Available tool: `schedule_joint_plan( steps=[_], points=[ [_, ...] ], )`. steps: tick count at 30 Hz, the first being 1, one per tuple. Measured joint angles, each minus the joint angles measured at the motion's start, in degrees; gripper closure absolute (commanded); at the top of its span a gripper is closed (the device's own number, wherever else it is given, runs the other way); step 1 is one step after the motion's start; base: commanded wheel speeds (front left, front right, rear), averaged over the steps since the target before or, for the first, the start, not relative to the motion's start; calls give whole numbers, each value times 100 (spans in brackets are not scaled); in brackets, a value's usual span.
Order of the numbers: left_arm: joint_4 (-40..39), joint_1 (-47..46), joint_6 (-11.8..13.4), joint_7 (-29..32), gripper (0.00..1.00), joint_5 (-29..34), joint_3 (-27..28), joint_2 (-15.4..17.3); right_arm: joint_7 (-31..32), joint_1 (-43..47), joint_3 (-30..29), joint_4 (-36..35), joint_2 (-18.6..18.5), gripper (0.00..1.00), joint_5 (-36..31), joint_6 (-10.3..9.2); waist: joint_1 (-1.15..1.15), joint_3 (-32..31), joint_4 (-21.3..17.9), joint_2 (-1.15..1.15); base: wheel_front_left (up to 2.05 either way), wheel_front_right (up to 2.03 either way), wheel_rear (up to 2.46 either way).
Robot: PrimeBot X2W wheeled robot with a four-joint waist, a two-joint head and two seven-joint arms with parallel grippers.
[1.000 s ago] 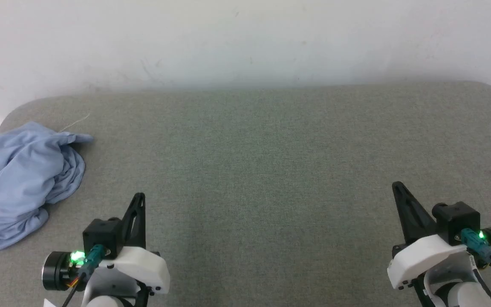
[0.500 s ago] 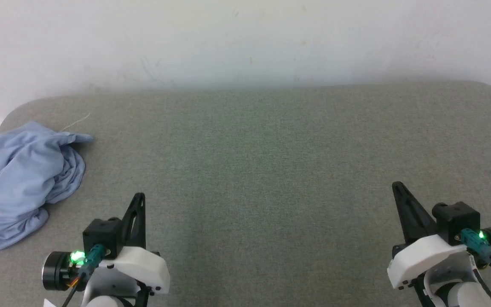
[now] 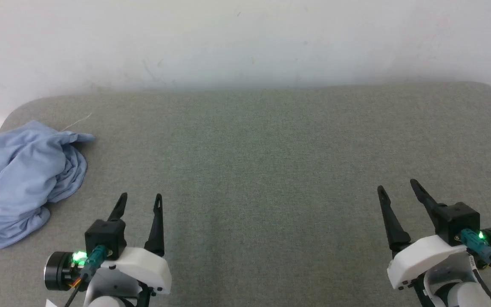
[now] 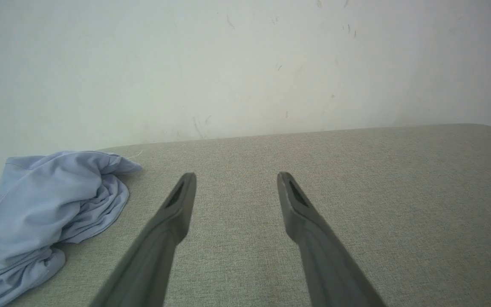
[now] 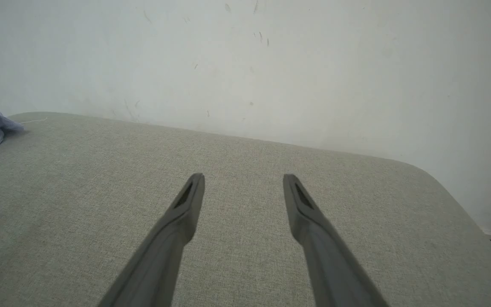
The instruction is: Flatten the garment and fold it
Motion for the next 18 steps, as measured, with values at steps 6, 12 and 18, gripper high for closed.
schedule_joint_plan(
  steps=[6,12,18],
  points=[
    [30,-1,49,-66,0,-19,-33,2,-49,-2,4,16,0,0,15,0,0,-6,89,0,0,0,0],
    [47,-2,110,-124,0,-75,-67,9,-110,-5,5,44,0,0,51,0,0,-15,244,0,0,0,0],
    [62,-2,198,-194,0,-149,-91,14,-165,-20,24,91,0,0,62,0,0,-18,457,0,0,0,0]
  ],
)
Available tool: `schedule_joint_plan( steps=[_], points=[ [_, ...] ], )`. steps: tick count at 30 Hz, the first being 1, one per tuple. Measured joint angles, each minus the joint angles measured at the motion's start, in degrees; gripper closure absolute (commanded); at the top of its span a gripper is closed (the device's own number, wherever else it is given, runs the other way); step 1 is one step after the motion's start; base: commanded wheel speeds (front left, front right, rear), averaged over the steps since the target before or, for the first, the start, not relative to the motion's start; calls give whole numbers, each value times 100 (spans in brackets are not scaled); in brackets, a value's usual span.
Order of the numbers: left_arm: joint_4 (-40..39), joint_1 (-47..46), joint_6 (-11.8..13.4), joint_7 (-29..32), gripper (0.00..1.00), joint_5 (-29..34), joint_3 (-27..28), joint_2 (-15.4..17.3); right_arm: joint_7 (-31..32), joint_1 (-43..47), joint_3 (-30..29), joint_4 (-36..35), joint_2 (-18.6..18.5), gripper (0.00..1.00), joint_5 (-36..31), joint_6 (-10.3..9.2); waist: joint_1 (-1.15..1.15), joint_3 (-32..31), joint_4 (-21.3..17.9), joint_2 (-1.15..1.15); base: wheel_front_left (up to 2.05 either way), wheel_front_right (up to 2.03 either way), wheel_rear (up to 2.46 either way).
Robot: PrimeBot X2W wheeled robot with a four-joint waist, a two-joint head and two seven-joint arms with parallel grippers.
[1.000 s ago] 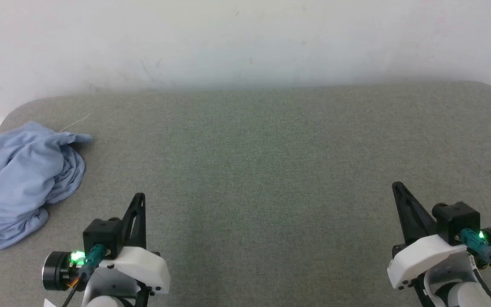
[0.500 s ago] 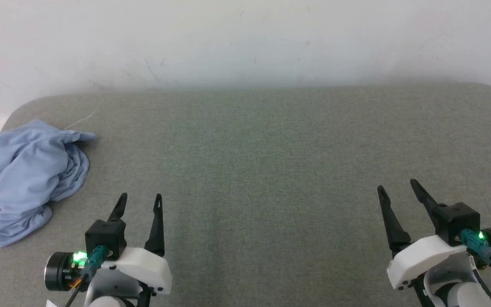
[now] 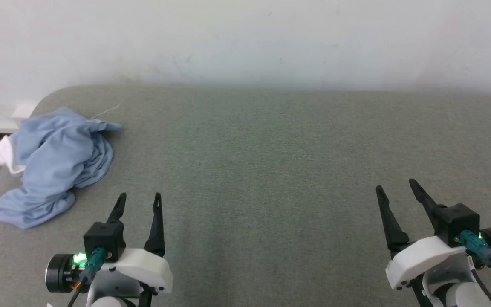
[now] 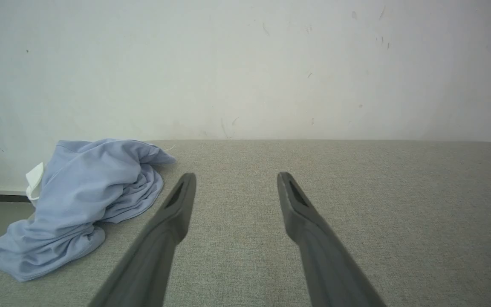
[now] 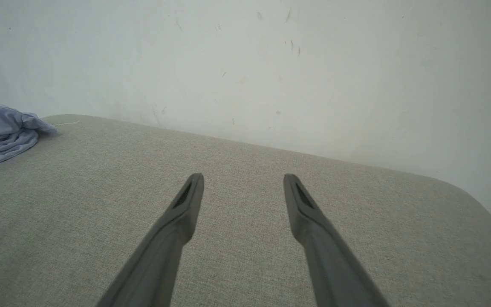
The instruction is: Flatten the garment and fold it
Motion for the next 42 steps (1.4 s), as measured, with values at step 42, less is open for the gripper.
schedule_joint_plan(
  steps=[42],
  points=[
    [10,25,591,-453,0,-352,-268,55,-304,-48,203,209,3,0,210,0,0,-9,1512,0,-6,-6,-6]
  ],
)
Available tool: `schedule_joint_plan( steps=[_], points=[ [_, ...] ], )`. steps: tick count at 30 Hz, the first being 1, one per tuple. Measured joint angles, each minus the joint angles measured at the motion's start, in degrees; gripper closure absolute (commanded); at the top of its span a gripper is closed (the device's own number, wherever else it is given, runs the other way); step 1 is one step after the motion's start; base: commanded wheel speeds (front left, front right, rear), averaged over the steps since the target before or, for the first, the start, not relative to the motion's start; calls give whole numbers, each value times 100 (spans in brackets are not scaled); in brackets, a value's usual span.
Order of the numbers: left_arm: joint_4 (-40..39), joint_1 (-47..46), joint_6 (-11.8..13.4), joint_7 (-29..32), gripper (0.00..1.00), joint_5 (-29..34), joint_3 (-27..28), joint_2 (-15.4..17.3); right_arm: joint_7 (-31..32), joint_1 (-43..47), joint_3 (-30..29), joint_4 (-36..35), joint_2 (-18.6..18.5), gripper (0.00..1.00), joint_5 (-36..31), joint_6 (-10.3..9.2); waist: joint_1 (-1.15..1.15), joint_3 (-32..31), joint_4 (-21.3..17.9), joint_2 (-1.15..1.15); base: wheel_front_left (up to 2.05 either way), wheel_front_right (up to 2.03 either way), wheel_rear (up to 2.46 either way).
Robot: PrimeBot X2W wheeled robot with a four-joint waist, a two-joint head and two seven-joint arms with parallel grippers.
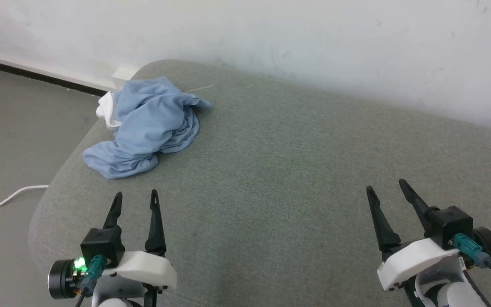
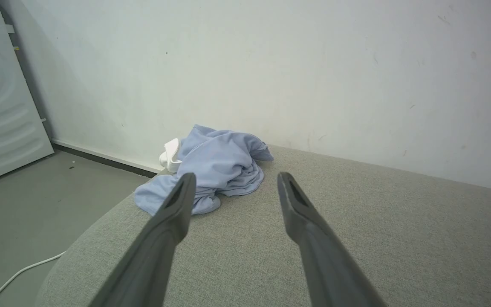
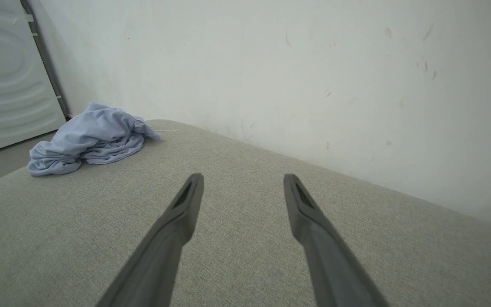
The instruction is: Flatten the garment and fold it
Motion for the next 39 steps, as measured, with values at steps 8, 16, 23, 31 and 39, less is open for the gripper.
schedule_joint_plan(
  steps=[8,16,23,31,39],
  points=[
    [25,1,116,-91,0,-73,-74,3,-48,-23,8,21,0,0,40,0,0,10,171,0,0,0,0],
    [59,12,218,-186,0,-143,-136,20,-104,-48,37,54,1,0,92,0,0,4,373,0,0,0,0],
    [86,72,319,-274,0,-212,-171,46,-158,-69,108,99,1,0,129,0,0,-13,540,0,0,0,0],
    [100,91,450,-366,0,-278,-212,100,-219,-73,152,130,2,0,179,0,0,-46,678,0,0,0,0],
    [114,91,572,-459,0,-423,-290,111,-268,-74,165,149,2,0,186,0,0,-16,818,0,0,0,0]
  ],
)
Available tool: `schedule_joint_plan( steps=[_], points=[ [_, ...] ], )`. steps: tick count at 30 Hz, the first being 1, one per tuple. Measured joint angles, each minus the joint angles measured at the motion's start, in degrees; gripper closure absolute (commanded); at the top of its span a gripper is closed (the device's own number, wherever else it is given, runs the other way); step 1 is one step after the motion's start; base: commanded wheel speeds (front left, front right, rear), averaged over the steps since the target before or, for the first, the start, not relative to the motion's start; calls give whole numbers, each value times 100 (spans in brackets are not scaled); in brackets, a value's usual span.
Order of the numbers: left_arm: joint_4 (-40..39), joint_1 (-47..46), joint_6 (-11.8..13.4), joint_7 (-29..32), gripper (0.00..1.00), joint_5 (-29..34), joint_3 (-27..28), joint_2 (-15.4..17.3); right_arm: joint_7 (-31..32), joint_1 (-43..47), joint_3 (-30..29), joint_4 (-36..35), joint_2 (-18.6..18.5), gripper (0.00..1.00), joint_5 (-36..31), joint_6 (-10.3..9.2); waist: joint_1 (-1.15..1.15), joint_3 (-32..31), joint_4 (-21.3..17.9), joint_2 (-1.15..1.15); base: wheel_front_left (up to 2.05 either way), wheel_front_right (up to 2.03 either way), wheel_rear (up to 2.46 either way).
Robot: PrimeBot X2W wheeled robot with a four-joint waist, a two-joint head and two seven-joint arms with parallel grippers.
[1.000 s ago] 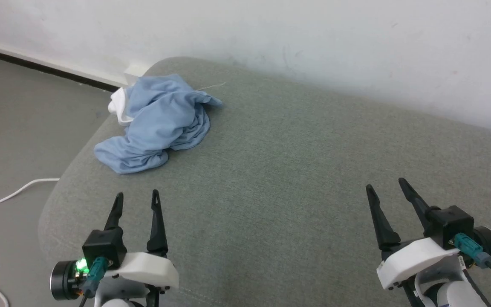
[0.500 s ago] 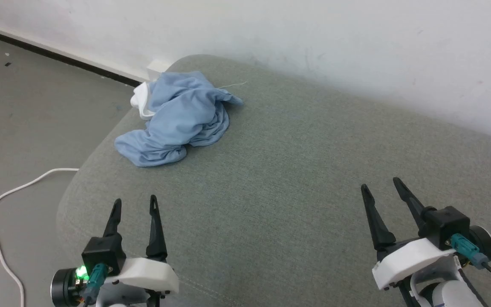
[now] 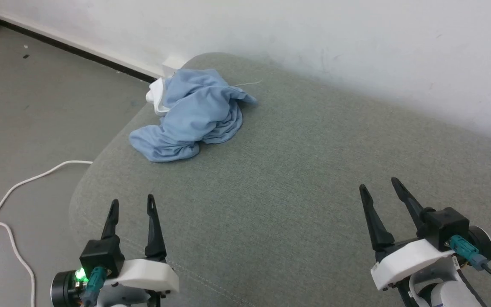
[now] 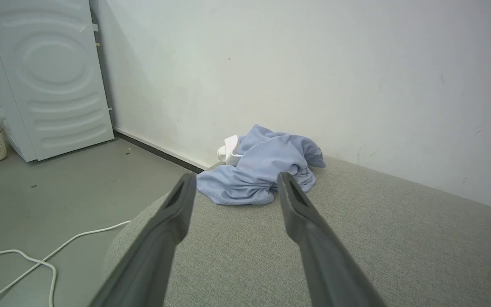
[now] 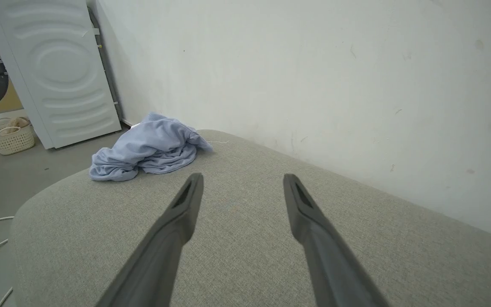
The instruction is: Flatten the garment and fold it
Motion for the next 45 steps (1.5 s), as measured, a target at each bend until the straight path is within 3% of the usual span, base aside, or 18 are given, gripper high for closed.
schedule_joint_plan(
  steps=[20,28,35,45],
  points=[
    [65,20,301,-257,0,-198,-132,103,-146,-24,41,90,2,0,109,0,0,-9,552,0,0,0,0],
    [86,-145,263,-214,0,-356,-87,277,-116,-52,97,46,7,0,104,0,0,110,615,0,0,0,0],
    [113,-1343,-30,281,0,-670,123,541,51,-257,140,-238,18,0,-54,0,-1,447,358,0,0,0,0],
    [967,-3734,-360,1679,0,-1211,428,1051,123,-771,111,-604,-127,0,-203,-1,1,1421,-342,0,0,0,0]
  ],
)
